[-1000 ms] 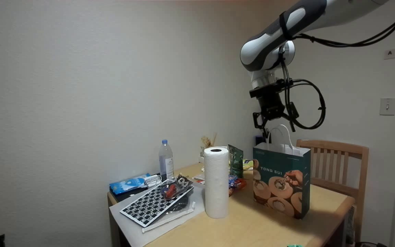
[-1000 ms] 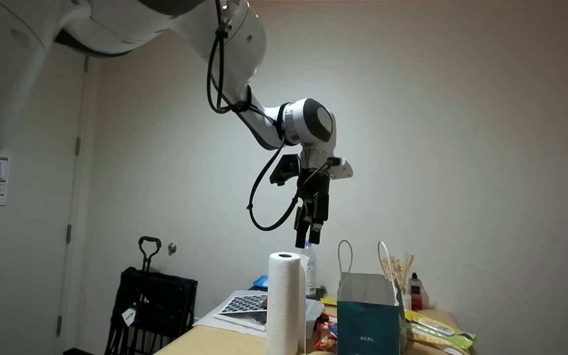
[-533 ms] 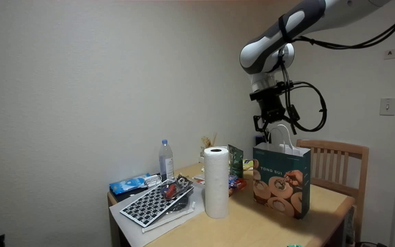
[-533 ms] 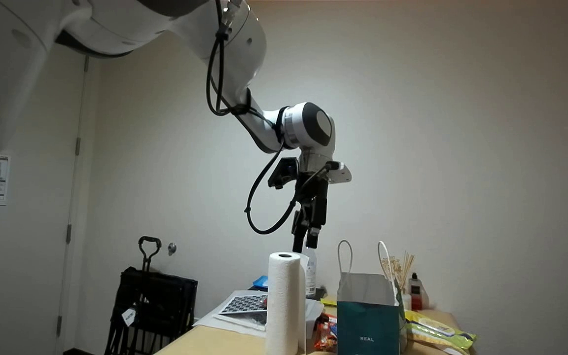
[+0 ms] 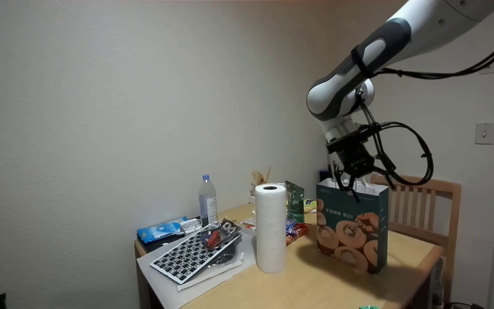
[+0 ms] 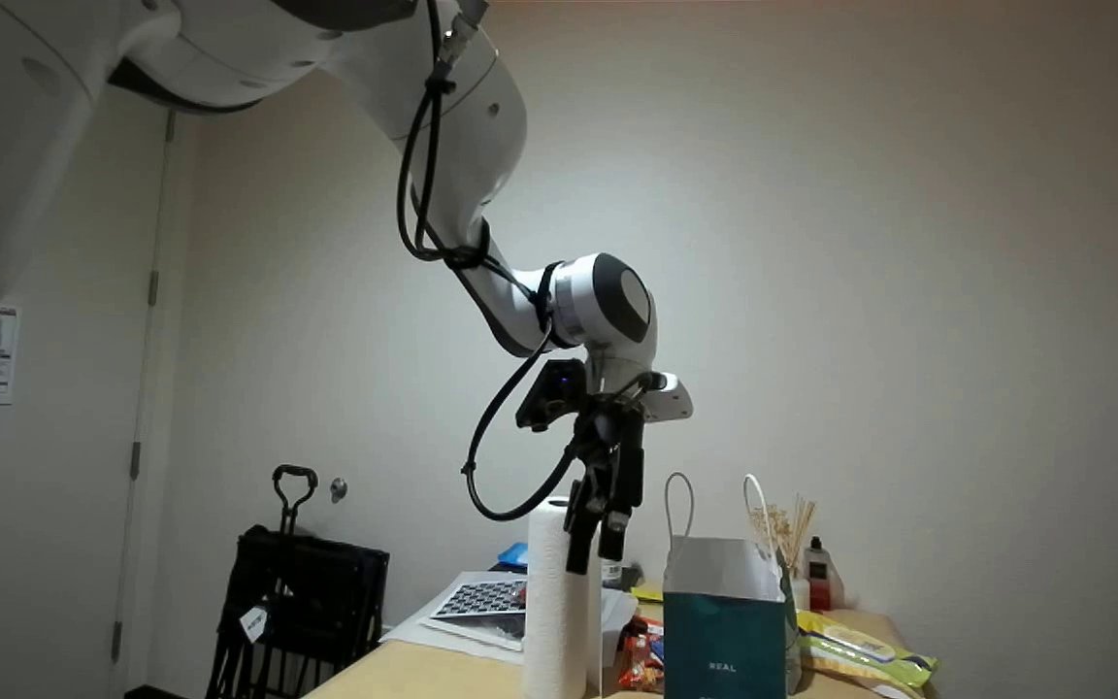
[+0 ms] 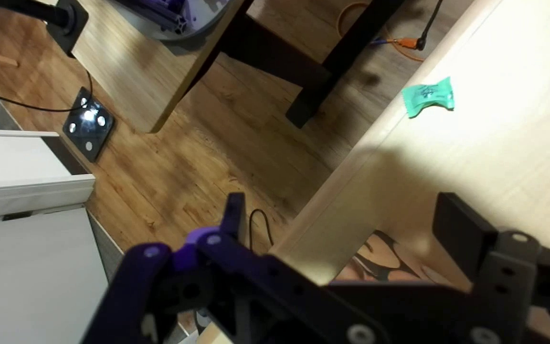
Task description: Put the green sachet inside the paper bag
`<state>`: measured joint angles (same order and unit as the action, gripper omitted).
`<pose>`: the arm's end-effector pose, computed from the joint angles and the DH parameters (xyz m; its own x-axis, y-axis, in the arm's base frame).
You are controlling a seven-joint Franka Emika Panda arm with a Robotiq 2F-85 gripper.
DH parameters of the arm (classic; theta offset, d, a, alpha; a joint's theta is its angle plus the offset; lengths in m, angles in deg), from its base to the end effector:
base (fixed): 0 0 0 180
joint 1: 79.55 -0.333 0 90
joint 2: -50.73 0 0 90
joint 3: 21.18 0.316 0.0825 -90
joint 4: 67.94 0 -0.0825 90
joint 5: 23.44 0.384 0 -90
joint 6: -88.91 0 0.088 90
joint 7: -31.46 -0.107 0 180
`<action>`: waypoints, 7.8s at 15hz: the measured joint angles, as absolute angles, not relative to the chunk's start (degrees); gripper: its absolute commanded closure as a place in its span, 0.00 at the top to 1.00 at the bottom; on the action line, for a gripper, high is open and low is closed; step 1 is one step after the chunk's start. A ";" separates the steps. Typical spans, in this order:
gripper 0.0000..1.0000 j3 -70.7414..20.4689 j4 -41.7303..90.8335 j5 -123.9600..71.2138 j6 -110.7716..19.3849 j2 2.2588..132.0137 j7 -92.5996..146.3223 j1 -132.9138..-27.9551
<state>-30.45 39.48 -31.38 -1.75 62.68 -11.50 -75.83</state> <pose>0.5309 -0.1341 0.3753 0.5205 -0.8179 -0.2451 -0.6931 -0.5724 0.4381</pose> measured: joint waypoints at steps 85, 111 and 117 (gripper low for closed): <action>0.00 -31.16 51.90 3.33 -32.23 84.50 -57.81 -74.40; 0.00 -33.05 58.36 -7.05 -32.28 40.80 -71.28 -70.76; 0.00 -33.10 56.24 -7.05 -39.23 34.38 -78.69 -66.65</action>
